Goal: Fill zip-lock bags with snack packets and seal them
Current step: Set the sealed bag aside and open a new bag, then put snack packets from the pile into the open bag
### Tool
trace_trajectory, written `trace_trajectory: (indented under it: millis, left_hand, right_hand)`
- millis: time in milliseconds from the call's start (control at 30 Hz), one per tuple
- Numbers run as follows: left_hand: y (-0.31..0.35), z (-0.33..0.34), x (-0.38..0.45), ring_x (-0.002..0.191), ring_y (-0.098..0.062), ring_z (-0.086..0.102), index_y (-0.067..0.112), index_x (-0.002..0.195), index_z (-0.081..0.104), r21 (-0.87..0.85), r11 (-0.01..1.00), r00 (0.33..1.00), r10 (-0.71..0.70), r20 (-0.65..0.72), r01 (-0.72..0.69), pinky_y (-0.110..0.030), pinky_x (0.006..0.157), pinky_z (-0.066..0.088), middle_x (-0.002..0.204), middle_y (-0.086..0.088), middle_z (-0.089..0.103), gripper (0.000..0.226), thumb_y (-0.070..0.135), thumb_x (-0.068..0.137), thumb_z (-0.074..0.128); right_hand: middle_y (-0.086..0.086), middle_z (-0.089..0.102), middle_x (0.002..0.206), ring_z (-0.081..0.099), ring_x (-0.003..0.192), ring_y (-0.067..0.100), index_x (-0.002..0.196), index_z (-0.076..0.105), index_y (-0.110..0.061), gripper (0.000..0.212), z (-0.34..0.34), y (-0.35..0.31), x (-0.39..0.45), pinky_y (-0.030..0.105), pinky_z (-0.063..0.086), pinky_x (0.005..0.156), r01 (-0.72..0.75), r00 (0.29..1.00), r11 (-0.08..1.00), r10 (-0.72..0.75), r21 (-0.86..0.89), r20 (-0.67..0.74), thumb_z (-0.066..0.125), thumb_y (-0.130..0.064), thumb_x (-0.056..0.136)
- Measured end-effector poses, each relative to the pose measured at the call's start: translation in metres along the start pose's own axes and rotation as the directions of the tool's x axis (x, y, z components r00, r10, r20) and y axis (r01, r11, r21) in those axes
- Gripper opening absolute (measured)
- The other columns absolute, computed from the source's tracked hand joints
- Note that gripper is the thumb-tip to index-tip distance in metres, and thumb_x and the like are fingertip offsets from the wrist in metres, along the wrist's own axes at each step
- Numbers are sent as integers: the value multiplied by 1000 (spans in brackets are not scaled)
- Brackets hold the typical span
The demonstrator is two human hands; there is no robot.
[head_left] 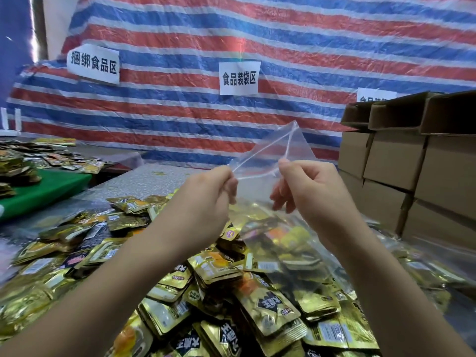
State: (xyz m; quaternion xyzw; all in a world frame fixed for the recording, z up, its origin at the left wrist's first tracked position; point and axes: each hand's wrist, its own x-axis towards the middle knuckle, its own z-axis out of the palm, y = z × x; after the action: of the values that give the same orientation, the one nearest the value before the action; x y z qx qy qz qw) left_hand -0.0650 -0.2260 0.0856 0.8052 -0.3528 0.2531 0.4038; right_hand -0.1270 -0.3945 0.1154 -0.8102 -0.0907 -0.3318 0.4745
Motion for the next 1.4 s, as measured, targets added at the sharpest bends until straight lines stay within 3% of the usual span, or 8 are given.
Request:
trace_trajectory:
  millis: [167,300,433,567,733,967,1267,1400]
  left_hand:
    - [-6,-2,3,55,-16,45,7,82,56,44,999,994,-20,-104,24,-27,49,30,63,-4,53,41,36,104,36]
    - [-7,-1,4,58,-24,49,4,80,57,39,999,987,4,-162,3,-42,57,35,62,-8,53,42,34,104,39]
    - [-8,3,5,61,-25,52,2,78,57,55,998,986,47,-158,-38,-40,58,36,67,-11,60,48,38,104,37]
    - [-7,6,3,64,-26,54,1,75,55,56,994,986,103,-132,-96,-45,63,39,69,-13,61,54,43,102,33]
    - [-6,8,1,67,-29,58,3,68,49,26,994,987,112,-114,-110,-43,64,38,65,-13,58,59,47,102,29]
    - [-3,9,0,62,-27,54,-3,70,60,-13,996,981,90,-171,-94,-41,62,36,64,-16,61,63,40,104,28]
    - [-17,8,9,50,-8,50,1,69,64,-136,988,991,-88,-99,74,-24,47,33,51,8,58,53,31,105,38]
    - [-22,0,13,41,-6,40,4,61,59,-251,963,989,-122,-86,97,-24,45,31,42,8,46,56,33,104,39]
  right_hand:
    - [12,68,67,61,54,17,72,62,3,37,0,-8,-11,27,47,52,-60,840,988,126,-140,527,47,-12,102]
    - [0,74,101,68,94,13,106,71,-13,22,29,-1,-23,37,55,88,231,703,900,108,-369,703,52,-21,100]
    - [7,61,132,56,121,24,134,55,-18,43,65,22,-33,38,46,102,270,724,802,196,-533,661,48,-44,100]
    - [9,58,125,54,116,28,119,50,-15,61,86,39,-41,33,42,84,167,777,719,325,-675,539,47,-69,91]
    - [6,58,99,56,100,31,102,48,-18,36,82,36,-39,33,45,75,179,755,702,352,-689,554,63,-46,87]
    - [7,55,111,53,105,31,104,42,-16,27,90,34,-47,38,44,80,266,781,642,294,-719,551,57,-33,90]
    - [3,65,74,61,67,19,88,65,-17,13,32,-10,-25,39,51,61,225,755,837,174,-499,632,61,-29,88]
    - [6,75,90,72,78,21,105,73,-19,19,-7,-14,-11,33,59,72,12,720,977,139,-213,680,66,-31,93]
